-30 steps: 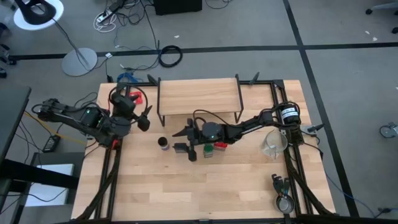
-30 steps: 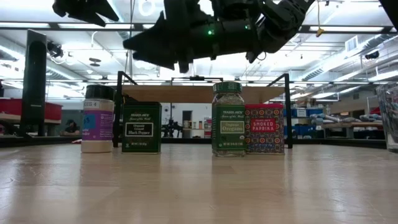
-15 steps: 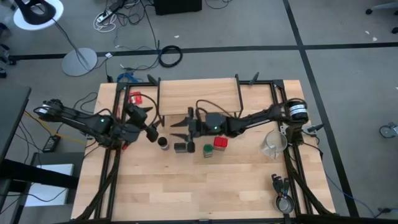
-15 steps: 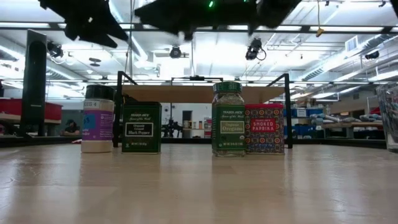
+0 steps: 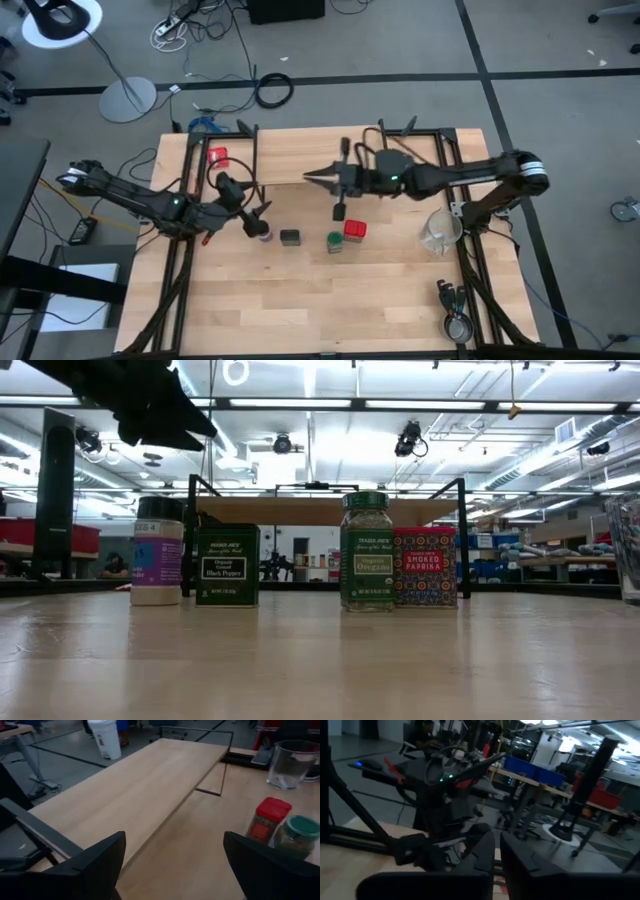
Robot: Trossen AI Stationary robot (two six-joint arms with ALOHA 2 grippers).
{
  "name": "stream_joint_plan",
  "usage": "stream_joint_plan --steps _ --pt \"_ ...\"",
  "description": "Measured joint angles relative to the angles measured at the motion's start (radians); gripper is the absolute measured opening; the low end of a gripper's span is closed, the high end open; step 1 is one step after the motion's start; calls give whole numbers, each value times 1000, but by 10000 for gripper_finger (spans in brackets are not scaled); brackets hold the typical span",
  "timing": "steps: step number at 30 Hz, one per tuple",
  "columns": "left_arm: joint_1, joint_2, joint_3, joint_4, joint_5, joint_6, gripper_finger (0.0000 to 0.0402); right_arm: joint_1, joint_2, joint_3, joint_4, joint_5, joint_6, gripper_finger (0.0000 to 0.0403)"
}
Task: Shelf spices
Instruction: Put the black seasoning can on the shelf
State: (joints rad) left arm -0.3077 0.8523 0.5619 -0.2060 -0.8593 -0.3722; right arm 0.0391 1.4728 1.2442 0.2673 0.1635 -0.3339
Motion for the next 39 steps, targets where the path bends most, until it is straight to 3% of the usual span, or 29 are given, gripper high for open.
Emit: stream_joint_plan --steps 7,12,16,20,39 --pt "0 7 -78 232 16 101 341 2 -100 0 -129 5 0 7" --pt "0 -14 29 421 67 396 341 9 -94 0 -219 5 43 10" --pt "0 -34 176 335 67 574 341 28 -61 -1 -237 4 70 16" --pt "12 -51 284 232 60 620 341 50 -30 0 -252 4 106 23" --pt "33 -68 512 105 71 625 341 101 170 -1 -242 51 202 39"
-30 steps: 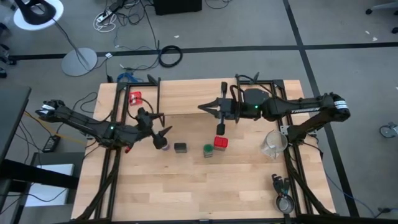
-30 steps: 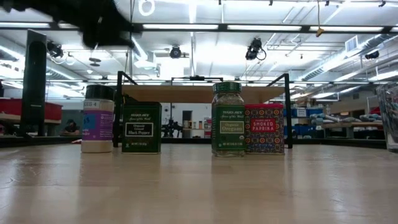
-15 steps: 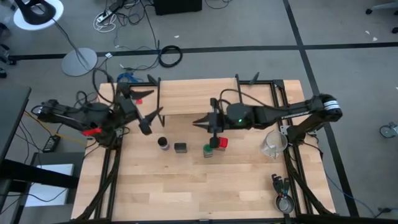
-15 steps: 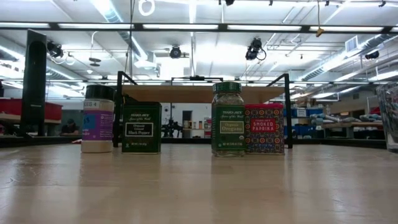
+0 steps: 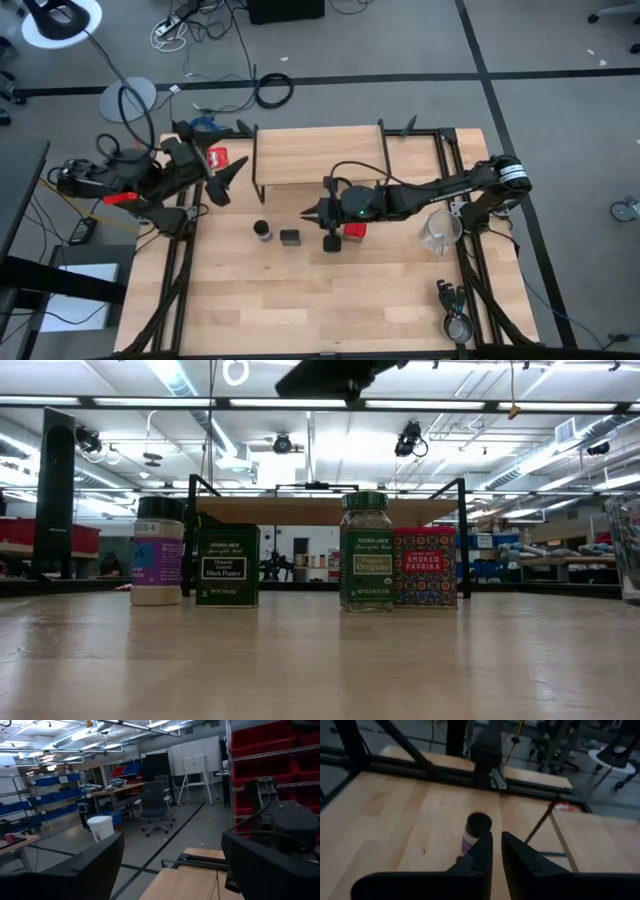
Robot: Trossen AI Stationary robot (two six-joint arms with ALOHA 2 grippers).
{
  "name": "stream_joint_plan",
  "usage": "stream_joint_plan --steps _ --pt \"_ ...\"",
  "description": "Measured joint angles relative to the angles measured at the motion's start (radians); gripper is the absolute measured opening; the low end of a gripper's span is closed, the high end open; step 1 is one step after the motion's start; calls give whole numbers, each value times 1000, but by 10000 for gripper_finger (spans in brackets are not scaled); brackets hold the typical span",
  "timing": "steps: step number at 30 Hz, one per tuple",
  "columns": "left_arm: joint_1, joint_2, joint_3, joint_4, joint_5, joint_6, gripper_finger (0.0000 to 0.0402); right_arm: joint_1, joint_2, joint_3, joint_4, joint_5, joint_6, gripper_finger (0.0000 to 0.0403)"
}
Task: Shelf spices
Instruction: Put the black seasoning can on the shelf
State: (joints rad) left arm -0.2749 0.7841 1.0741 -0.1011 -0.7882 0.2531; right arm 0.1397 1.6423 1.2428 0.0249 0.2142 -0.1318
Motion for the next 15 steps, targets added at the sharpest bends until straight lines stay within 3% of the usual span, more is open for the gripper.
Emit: stream_joint_plan --steps 4,10,15 --pt "0 0 27 -7 1 -2 341 2 10 -10 72 -1 0 39" --pt "0 3 104 -77 2 -30 341 5 10 -134 357 -9 4 39" --pt "0 6 192 -145 2 -51 341 15 10 -207 470 -6 -2 39"
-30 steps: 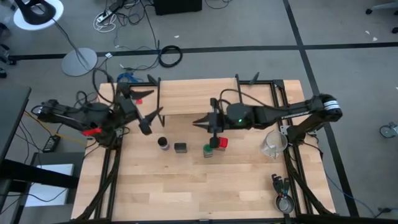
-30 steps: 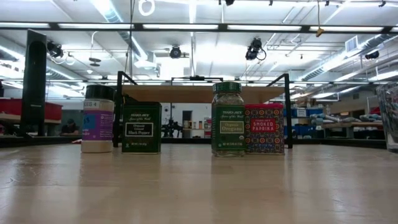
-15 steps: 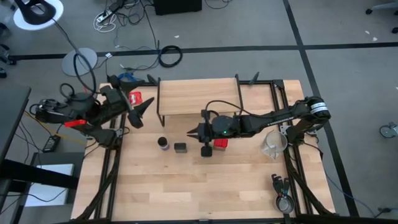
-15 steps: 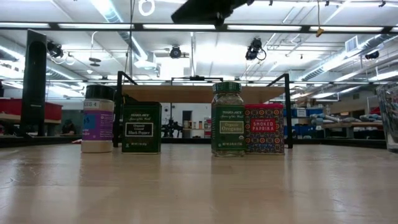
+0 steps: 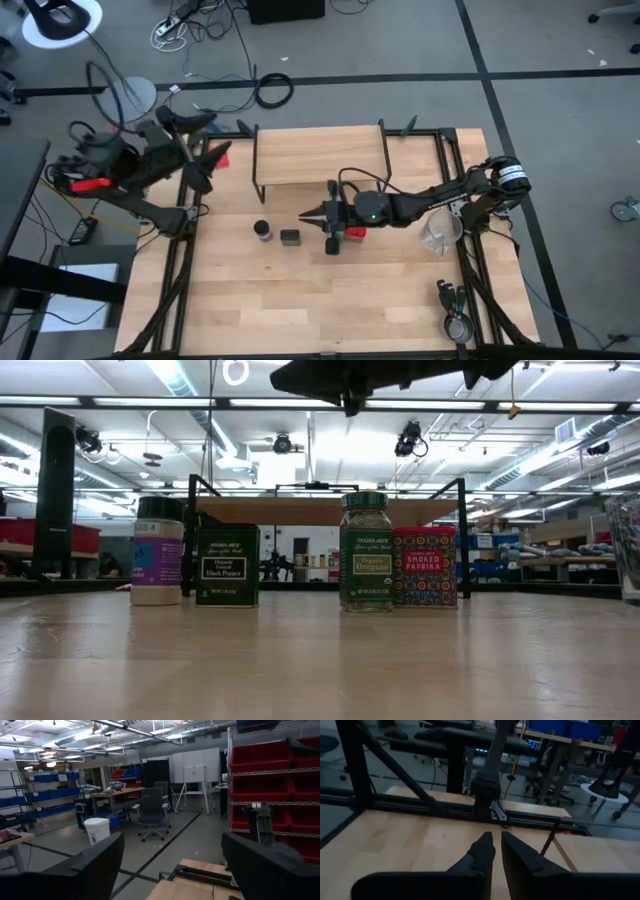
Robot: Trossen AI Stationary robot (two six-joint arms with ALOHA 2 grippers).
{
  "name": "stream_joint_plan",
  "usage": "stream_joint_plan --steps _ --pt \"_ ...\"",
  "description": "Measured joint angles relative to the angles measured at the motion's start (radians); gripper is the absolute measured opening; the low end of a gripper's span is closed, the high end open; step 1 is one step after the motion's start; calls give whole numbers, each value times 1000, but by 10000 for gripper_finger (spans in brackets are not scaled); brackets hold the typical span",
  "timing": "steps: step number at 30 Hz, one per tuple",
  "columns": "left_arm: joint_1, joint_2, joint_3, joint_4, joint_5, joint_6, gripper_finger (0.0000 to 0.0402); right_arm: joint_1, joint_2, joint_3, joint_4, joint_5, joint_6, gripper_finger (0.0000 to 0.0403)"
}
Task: Shelf spices
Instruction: Put the black seasoning can on the shelf
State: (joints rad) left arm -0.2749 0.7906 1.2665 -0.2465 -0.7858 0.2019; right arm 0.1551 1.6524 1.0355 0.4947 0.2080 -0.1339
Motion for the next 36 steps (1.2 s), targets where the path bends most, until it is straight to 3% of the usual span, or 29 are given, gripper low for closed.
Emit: stream_joint_plan --steps 10,18,26,31,36 --pt "0 27 233 -203 1 0 341 11 -1 -28 15 -21 -1 39" --pt "0 56 84 -250 2 -87 341 5 -59 -16 157 -19 -126 39" --pt "0 76 -130 -23 54 -123 341 4 -169 52 26 -11 -171 39" --pt "0 82 -106 114 125 -42 341 15 -167 47 -98 57 -123 39" --pt "20 126 -14 90 158 26 341 39 -166 -50 -47 131 -94 39"
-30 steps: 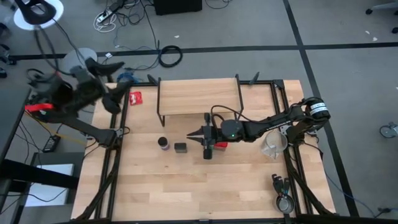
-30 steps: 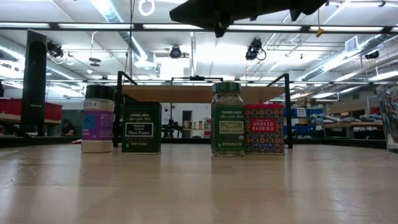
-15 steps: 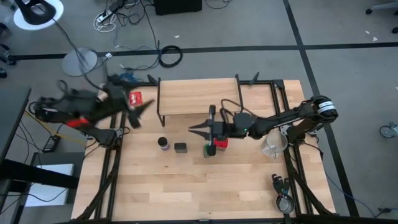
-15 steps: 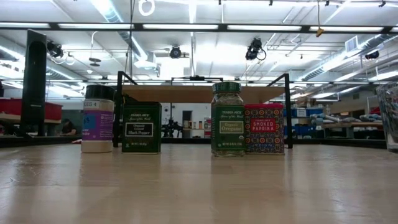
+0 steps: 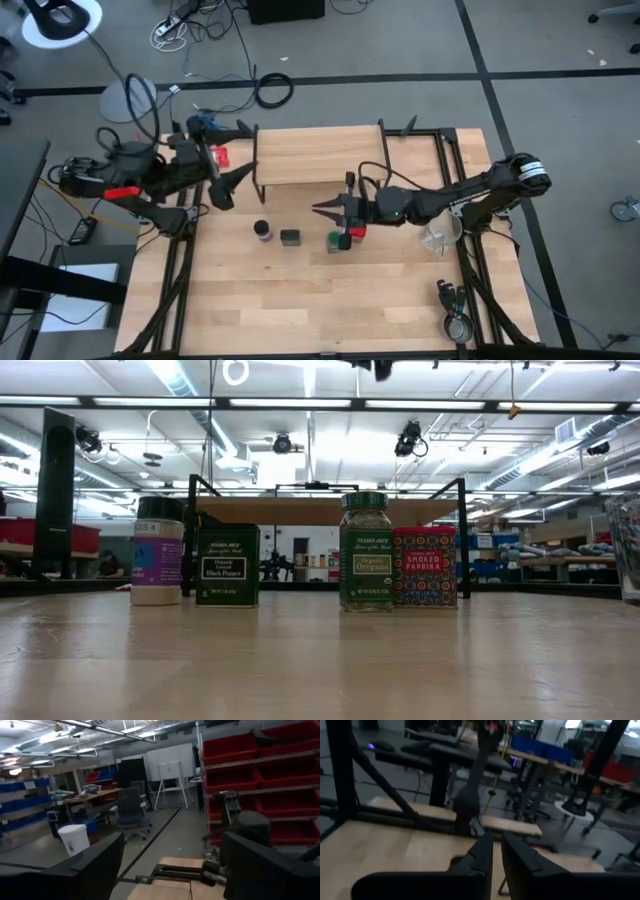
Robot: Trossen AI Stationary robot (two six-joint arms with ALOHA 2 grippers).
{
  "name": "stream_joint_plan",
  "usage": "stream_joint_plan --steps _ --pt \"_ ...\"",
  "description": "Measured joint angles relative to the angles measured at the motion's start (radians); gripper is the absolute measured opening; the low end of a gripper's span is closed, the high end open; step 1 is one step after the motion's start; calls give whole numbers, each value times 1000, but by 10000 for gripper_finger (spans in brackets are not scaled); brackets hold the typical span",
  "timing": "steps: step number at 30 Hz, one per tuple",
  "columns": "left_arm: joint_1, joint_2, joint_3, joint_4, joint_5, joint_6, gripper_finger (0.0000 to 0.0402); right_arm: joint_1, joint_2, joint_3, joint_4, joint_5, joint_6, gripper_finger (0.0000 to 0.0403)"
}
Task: Shelf spices
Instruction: Put the black seasoning can on the shelf
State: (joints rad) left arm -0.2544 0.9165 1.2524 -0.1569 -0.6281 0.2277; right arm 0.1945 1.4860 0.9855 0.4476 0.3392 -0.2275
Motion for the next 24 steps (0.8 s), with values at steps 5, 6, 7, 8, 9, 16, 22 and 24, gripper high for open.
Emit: stream_joint_plan --steps 5,6,7,8,9,16,22,24 --pt "56 50 35 -26 76 -8 341 27 -3 -123 164 84 1 39" --pt "72 63 35 -36 96 -24 341 30 -9 -141 180 102 -3 39" --pt "88 80 35 -48 119 -38 341 34 -23 -158 192 116 -8 39" --pt "105 99 34 -56 142 -53 341 40 -43 -172 204 130 -11 39" --pt "120 120 29 -55 163 -64 341 43 -66 -181 206 143 -16 39" --pt "189 258 -1 -4 248 -97 341 68 -273 -241 144 172 -62 39" --pt "196 382 -2 33 276 -128 341 79 -440 -234 -92 177 -45 39" --pt "195 422 -2 50 281 -129 341 80 -488 -232 -136 177 -23 39"
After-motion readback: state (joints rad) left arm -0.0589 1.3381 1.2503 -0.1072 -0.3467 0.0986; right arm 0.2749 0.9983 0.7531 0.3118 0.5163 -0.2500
